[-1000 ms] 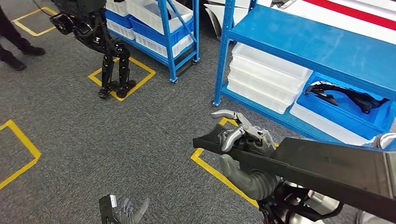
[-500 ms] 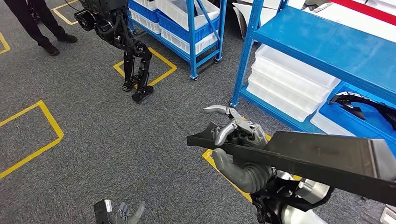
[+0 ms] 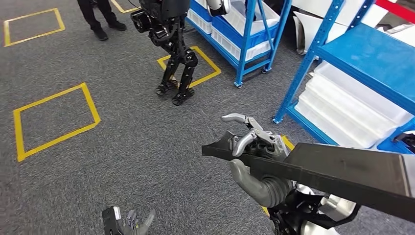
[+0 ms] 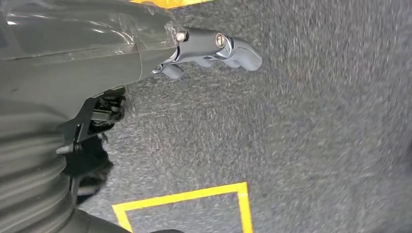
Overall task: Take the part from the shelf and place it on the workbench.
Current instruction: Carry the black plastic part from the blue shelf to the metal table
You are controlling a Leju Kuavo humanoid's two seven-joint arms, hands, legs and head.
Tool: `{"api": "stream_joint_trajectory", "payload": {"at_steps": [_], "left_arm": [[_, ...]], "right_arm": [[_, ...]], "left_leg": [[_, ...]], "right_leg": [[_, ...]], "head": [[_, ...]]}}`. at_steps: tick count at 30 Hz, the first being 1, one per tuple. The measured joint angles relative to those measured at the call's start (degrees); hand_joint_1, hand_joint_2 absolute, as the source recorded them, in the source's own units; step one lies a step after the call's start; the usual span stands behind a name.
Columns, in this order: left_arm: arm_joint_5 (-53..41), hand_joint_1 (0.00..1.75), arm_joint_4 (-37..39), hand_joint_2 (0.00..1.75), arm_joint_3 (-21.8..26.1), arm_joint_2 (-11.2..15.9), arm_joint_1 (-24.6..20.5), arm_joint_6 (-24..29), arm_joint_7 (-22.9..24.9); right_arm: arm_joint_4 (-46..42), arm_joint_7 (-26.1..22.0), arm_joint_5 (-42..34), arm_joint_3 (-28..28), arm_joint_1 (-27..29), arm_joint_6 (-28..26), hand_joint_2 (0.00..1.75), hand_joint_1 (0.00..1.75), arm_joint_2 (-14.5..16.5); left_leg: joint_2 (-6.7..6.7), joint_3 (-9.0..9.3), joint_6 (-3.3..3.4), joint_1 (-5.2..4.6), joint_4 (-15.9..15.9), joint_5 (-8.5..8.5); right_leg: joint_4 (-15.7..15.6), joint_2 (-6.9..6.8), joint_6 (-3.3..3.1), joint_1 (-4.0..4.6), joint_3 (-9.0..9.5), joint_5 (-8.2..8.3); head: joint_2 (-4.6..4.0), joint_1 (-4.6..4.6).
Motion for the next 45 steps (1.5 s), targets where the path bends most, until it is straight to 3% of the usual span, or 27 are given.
{"api": "stream_joint_trajectory", "payload": {"at_steps": [2, 4, 5, 7, 9, 11, 12, 13, 15, 16, 18, 20, 22, 24, 26, 27, 28, 29, 31, 33, 35, 37, 39, 41, 42, 43, 45], "left_arm": [[0.4, 0.00, 0.4, 1.75, -0.1, 0.0, 0.0, -0.8, -0.2], [0.7, 0.00, 0.9, 1.75, -0.2, 0.0, 0.1, -1.3, -0.3], [0.8, 0.00, 1.1, 1.75, -0.3, 0.0, 0.2, -1.5, -0.3], [0.9, 0.00, 1.6, 1.75, -0.4, 0.0, 0.2, -1.7, -0.4], [1.0, 0.00, 1.9, 1.75, -0.6, 0.0, 0.0, -1.9, -0.5], [1.2, 0.00, 2.4, 1.75, -0.9, 0.0, 0.0, -2.1, -0.5], [1.3, 0.00, 2.6, 1.75, -1.0, 0.0, 0.0, -2.2, -0.6], [1.5, 0.00, 2.8, 1.75, -1.1, 0.0, 0.1, -2.3, -0.6], [1.7, 0.00, 3.1, 1.75, -1.2, 0.0, 0.0, -2.5, -0.6], [1.8, 0.00, 3.2, 1.75, -1.2, 0.0, 0.0, -2.5, -0.7], [1.9, 0.00, 3.4, 1.75, -1.3, 0.0, -0.1, -2.7, -0.7], [2.0, 0.00, 3.7, 1.75, -1.4, 0.0, 0.0, -2.8, -0.8], [2.2, 0.00, 4.1, 1.75, -1.4, 0.0, 0.0, -2.9, -0.8], [2.4, 0.00, 4.5, 1.75, -1.5, 0.0, -0.2, -3.3, -0.9], [2.7, 0.00, 5.0, 1.75, -1.7, -0.1, -0.4, -3.8, -0.9], [2.8, 0.00, 5.4, 1.75, -1.8, -0.1, -0.4, -4.1, -0.9], [2.8, 0.00, 5.7, 1.75, -1.9, -0.1, -0.5, -4.4, -0.9], [2.9, 0.00, 6.1, 1.75, -2.0, -0.1, -0.5, -4.6, -0.9], [3.0, 0.00, 6.8, 1.75, -2.2, -0.3, -0.8, -5.1, -0.9], [3.1, 0.00, 7.4, 1.75, -2.4, -0.4, -1.0, -5.4, -0.9], [3.2, 0.00, 8.0, 1.75, -2.6, -0.4, -1.0, -5.6, -0.9], [3.3, 0.00, 8.5, 1.75, -2.7, -0.5, -1.0, -5.8, -0.9], [3.4, 0.00, 9.0, 1.75, -2.8, -0.5, -1.3, -6.1, -0.9], [3.4, 0.00, 9.7, 1.75, -2.9, -0.6, -1.4, -6.5, -0.9], [3.5, 0.00, 10.0, 1.75, -2.9, -0.6, -1.4, -6.7, -0.9], [3.6, 0.00, 10.4, 1.75, -2.9, -0.6, -1.3, -6.9, -0.8], [3.8, 0.00, 11.3, 1.75, -3.0, -0.7, -1.3, -7.4, -0.8]], "right_arm": [[0.0, -0.1, -0.1, 0.0, 0.1, 0.0, 1.75, 1.75, 0.0], [0.0, -0.1, -0.1, 0.0, 0.1, 0.0, 1.75, 1.75, 0.0], [0.0, -0.1, -0.1, 0.0, 0.1, 0.1, 1.75, 1.75, 0.0], [0.0, -0.2, -0.2, -0.1, 0.0, 0.1, 1.75, 1.75, 0.0], [0.0, -0.2, -0.2, -0.1, 0.0, 0.2, 1.75, 1.75, 0.0], [0.0, -0.2, -0.4, -0.1, 0.1, 0.2, 1.75, 1.75, 0.0], [0.0, -0.2, -0.4, -0.1, 0.1, 0.2, 1.75, 1.75, 0.0], [0.0, -0.2, -0.5, -0.1, 0.1, 0.2, 1.75, 1.75, 0.0], [0.0, -0.3, -0.5, -0.1, 0.1, 0.3, 1.75, 1.75, 0.0], [0.0, -0.3, -0.5, -0.2, 0.0, 0.3, 1.75, 1.75, 0.0], [0.0, -0.3, -0.6, -0.2, 0.0, 0.3, 1.75, 1.75, 0.0], [0.0, -0.3, -0.6, -0.3, 0.0, 0.3, 1.75, 1.75, 0.0], [0.0, -0.4, -0.8, -0.4, -0.1, 0.4, 1.75, 1.75, 0.0], [0.0, -0.4, -0.9, -0.5, 0.0, 0.4, 1.75, 1.75, 0.0], [0.0, -0.4, -1.1, -0.6, 0.1, 0.4, 1.75, 1.75, 0.0], [0.0, -0.4, -1.2, -0.7, 0.2, 0.4, 1.75, 1.75, -0.1], [0.0, -0.4, -1.3, -0.8, 0.2, 0.3, 1.75, 1.75, -0.1], [0.0, -0.4, -1.3, -0.9, 0.2, 0.3, 1.75, 1.75, -0.1], [0.0, -0.4, -1.4, -1.0, 0.3, 0.3, 1.75, 1.75, -0.1], [0.0, -0.4, -1.4, -1.0, 0.4, 0.2, 1.75, 1.75, -0.1], [0.0, -0.3, -1.4, -1.1, 0.4, 0.2, 1.75, 1.75, -0.1], [0.0, -0.4, -1.4, -1.2, 0.3, 0.3, 1.75, 1.75, -0.1], [0.0, -0.4, -1.4, -1.2, 0.4, 0.3, 1.75, 1.75, -0.1], [0.0, -0.4, -1.4, -1.2, 0.4, 0.3, 1.75, 1.75, -0.1], [0.0, -0.3, -1.4, -1.2, 0.4, 0.3, 1.75, 1.75, -0.1], [0.0, -0.3, -1.4, -1.2, 0.4, 0.3, 1.75, 1.75, -0.1], [0.0, -0.3, -1.4, -1.2, 0.4, 0.4, 1.75, 1.75, -0.1]], "left_leg": [[-1.30, -0.63, -0.62, 0.13, 0.4, 0.05], [-2.50, -0.96, -1.38, 0.28, 0.3, 0.33], [-2.19, -1.06, -1.69, 0.24, 0.5, 0.18], [0.61, -2.39, -2.22, 0.04, 3.5, -1.63], [3.90, -5.71, -2.57, 0.05, 10.4, -5.05], [4.78, -8.35, -2.70, 0.24, 15.8, -6.72], [4.93, -8.21, -2.65, 0.28, 15.6, -6.06], [5.17, -6.87, -2.53, 0.28, 13.1, -4.47], [7.22, -2.62, -2.00, -0.03, 5.0, -1.11], [8.26, -1.15, -1.67, -0.32, 2.0, -0.17], [9.06, -0.54, -1.11, -0.90, 0.2, -0.01], [7.82, -0.50, -0.58, -0.90, -0.2, 0.16], [6.62, 0.01, 0.09, -0.58, -1.0, 0.48], [5.40, 0.31, 0.58, -0.42, -1.4, 0.66], [3.91, 0.30, 0.77, -0.50, -1.4, 0.63], [3.09, 0.31, 0.80, -0.53, -1.3, 0.60], [2.24, 0.33, 0.78, -0.53, -1.1, 0.56], [1.41, 0.34, 0.73, -0.51, -0.9, 0.48], [-0.15, 0.03, 0.41, -0.48, -0.3, 0.23], [-1.45, -0.56, -0.17, -0.33, 0.1, 0.20], [-2.36, -0.83, -0.86, -0.15, 0.0, 0.37], [-0.36, -1.37, -1.46, -0.34, 1.4, -0.55], [3.18, -3.99, -2.00, -0.37, 7.1, -3.64], [4.53, -7.64, -2.41, -0.01, 14.3, -6.54], [4.71, -8.51, -2.51, 0.17, 15.9, -6.67], [4.88, -8.23, -2.56, 0.32, 15.3, -5.75], [6.32, -4.60, -2.43, 0.45, 8.1, -2.07]], "right_leg": [[-3.2, 1.60, -0.24, 0.02, 1.19, 0.71], [-3.5, 0.57, -0.80, 0.19, 1.26, 0.91], [-3.8, -0.15, -1.17, 0.18, 1.45, 1.06], [-4.3, -1.75, -1.89, 0.06, 1.82, 1.30], [-4.4, -3.35, -2.26, 0.36, 1.94, 1.21], [-4.3, -4.99, -2.37, 0.55, 1.99, 1.03], [-4.3, -5.75, -2.34, 0.58, 2.07, 0.91], [-4.3, -6.48, -2.24, 0.59, 2.23, 0.76], [-4.3, -7.71, -1.88, 0.69, 2.70, 0.39], [-4.3, -8.19, -1.64, 0.76, 2.90, 0.21], [-4.5, -9.07, -1.05, 0.88, 3.19, 0.00], [-4.6, -9.77, -0.35, 0.74, 3.60, -0.32], [-2.8, -7.79, 0.15, 0.53, 3.26, -1.93], [3.3, -4.39, 0.29, 0.42, 0.46, -5.20], [10.0, -2.96, 0.32, 0.44, -3.28, -7.37], [11.1, -2.76, 0.32, 0.46, -4.18, -6.89], [9.9, -2.59, 0.27, 0.45, -4.03, -5.33], [6.8, -2.11, 0.19, 0.38, -2.94, -2.97], [-0.3, 0.46, -0.03, 0.14, -0.30, 0.51], [-3.3, 1.98, -0.31, 0.19, 0.70, 1.26], [-3.7, 0.79, -0.90, 0.36, 0.90, 1.46], [-4.3, -0.71, -1.62, 0.29, 1.37, 1.72], [-4.6, -2.43, -2.19, 0.40, 1.74, 1.67], [-4.6, -4.19, -2.45, 0.62, 1.85, 1.44], [-4.6, -4.98, -2.45, 0.66, 1.92, 1.30], [-4.6, -5.74, -2.38, 0.67, 2.04, 1.15], [-4.5, -7.12, -2.04, 0.68, 2.61, 0.66]], "head": [[0.00, 0.12], [-0.01, -0.01], [-0.01, -0.11], [0.00, -0.84], [0.00, -1.75], [0.00, -2.14], [0.00, -2.33], [-0.01, -2.55], [-0.01, -2.96], [-0.01, -3.05], [0.00, -3.04], [0.00, -3.02], [0.00, -2.79], [-0.01, -2.26], [-0.01, -1.80], [-0.01, -1.62], [0.00, -1.44], [0.00, -1.24], [0.00, -0.80], [0.00, -0.64], [0.00, -0.63], [0.00, -0.95], [-0.01, -1.70], [-0.01, -2.25], [-0.01, -2.40], [-0.01, -2.58], [0.00, -3.02]]}}
